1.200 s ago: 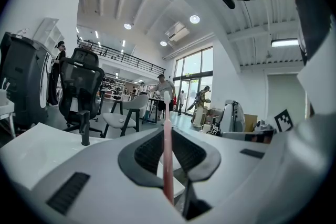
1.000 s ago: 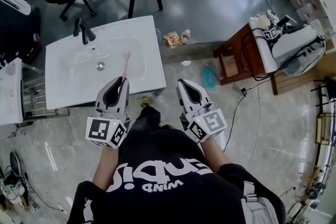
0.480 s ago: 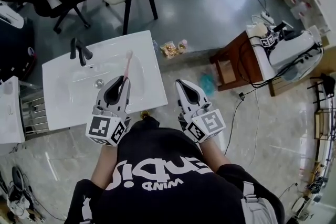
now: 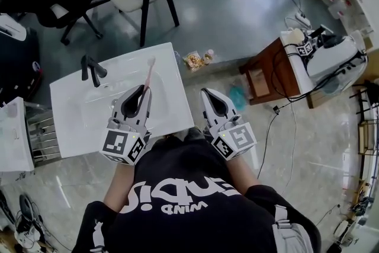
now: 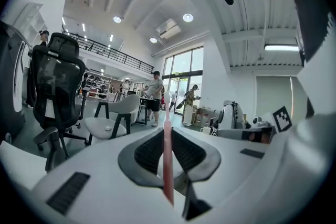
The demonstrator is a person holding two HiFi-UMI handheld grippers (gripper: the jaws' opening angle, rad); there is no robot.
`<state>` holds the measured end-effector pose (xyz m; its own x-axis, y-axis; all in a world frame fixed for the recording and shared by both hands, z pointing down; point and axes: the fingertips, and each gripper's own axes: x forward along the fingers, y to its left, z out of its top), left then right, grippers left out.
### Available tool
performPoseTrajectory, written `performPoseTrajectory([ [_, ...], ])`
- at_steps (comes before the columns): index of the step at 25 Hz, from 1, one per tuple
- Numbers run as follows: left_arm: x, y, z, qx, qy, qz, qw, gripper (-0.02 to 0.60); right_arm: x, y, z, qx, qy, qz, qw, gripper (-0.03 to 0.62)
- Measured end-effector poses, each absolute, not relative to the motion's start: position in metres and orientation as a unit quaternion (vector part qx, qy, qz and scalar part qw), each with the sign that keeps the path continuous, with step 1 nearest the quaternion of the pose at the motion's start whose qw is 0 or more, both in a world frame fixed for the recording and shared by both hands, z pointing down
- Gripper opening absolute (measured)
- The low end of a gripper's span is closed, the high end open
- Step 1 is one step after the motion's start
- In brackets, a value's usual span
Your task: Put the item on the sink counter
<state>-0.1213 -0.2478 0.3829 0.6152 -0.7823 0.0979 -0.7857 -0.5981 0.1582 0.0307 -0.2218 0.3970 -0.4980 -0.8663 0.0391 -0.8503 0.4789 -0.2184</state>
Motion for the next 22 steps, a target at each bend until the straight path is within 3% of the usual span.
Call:
performPoseTrajectory([
  [22, -0.072, -0.295, 0.409, 0.874, -0.473, 0.037, 0.107, 0.063, 0.069, -0.272, 0.399, -0.446, 0.889, -0.105, 0.016, 0.018],
])
